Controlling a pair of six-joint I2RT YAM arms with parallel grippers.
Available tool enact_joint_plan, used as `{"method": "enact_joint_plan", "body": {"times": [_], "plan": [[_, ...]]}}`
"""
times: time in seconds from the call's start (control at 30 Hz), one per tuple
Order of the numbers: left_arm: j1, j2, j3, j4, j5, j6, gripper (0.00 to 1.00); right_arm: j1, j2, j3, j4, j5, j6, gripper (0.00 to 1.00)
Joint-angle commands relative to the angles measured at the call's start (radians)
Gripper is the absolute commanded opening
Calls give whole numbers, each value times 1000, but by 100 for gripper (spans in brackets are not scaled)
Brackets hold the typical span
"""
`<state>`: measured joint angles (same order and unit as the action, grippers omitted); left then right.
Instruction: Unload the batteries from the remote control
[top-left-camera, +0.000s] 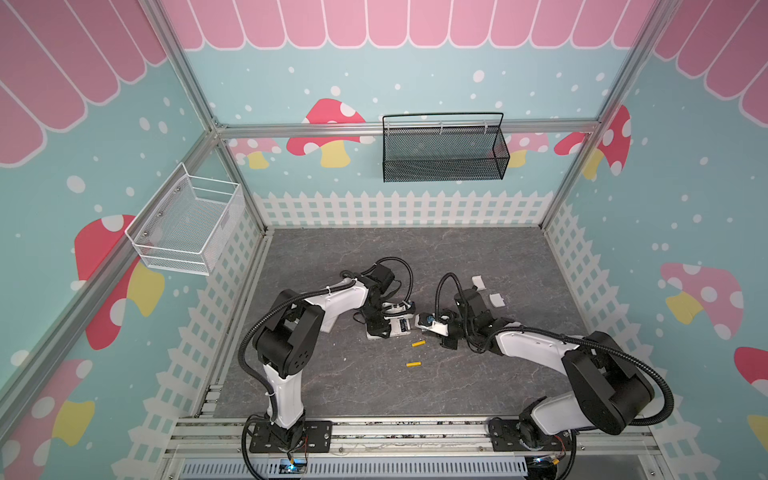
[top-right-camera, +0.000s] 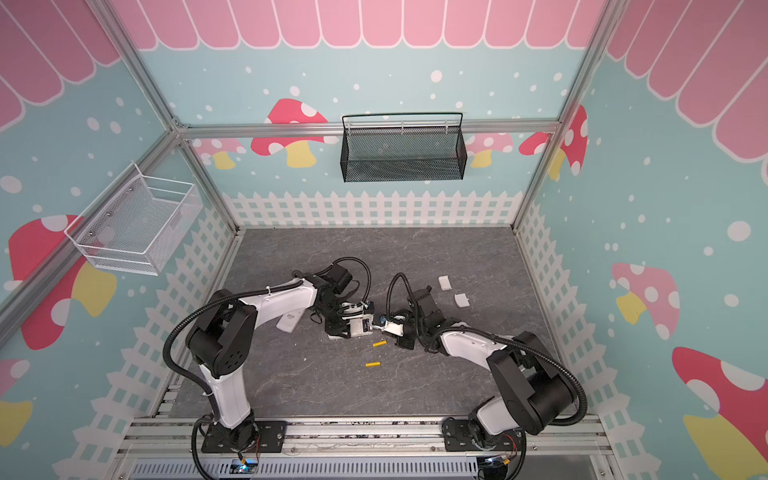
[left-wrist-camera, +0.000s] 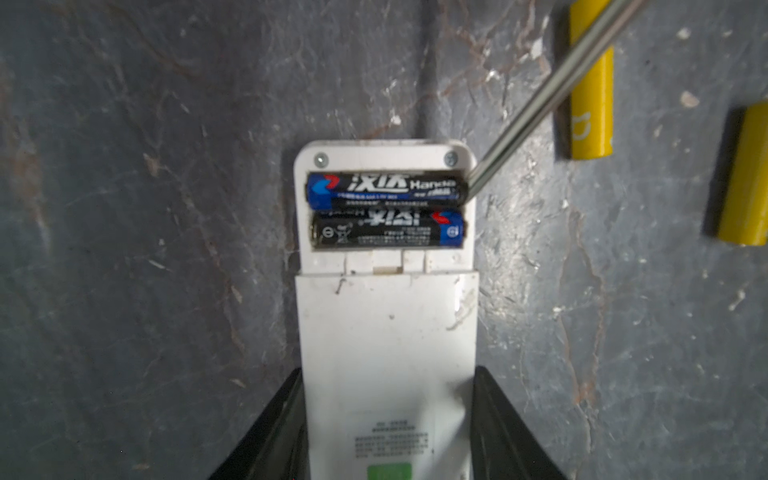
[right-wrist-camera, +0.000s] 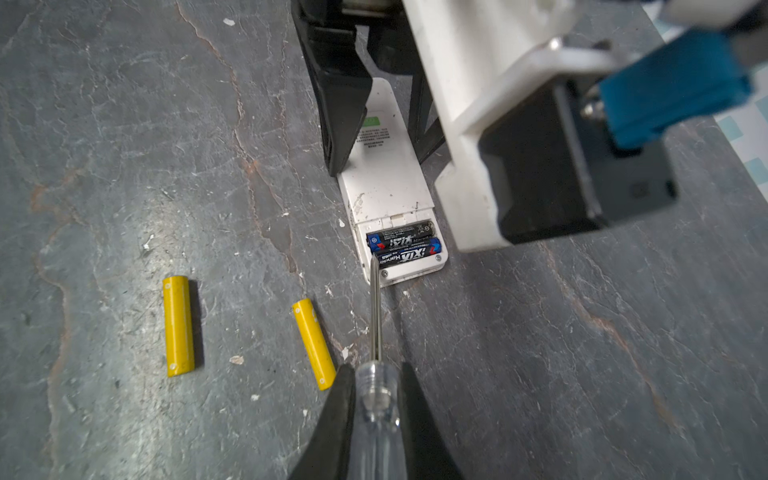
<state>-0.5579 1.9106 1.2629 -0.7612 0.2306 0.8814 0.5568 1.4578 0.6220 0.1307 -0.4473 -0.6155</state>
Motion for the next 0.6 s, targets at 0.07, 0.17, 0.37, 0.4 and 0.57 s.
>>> {"method": "enact_joint_plan", "body": {"times": [0.07, 0.17, 0.37, 0.4, 0.57], "plan": [[-26, -13, -42, 35, -21, 5, 48, -12, -26, 3, 162, 148, -10, 0], [-31, -22, -54, 52, -32, 4, 47, -12, -26, -2, 161, 153, -16, 0], [-40, -28, -58, 62, -53, 4, 47, -12, -47, -1, 164, 151, -15, 0], [-41, -30, -59, 62, -53, 4, 47, -13, -51, -1, 164, 153, -16, 0], [-43, -35, -66, 69, -63, 4, 47, -13, -66, -11, 170, 157, -22, 0]]}}
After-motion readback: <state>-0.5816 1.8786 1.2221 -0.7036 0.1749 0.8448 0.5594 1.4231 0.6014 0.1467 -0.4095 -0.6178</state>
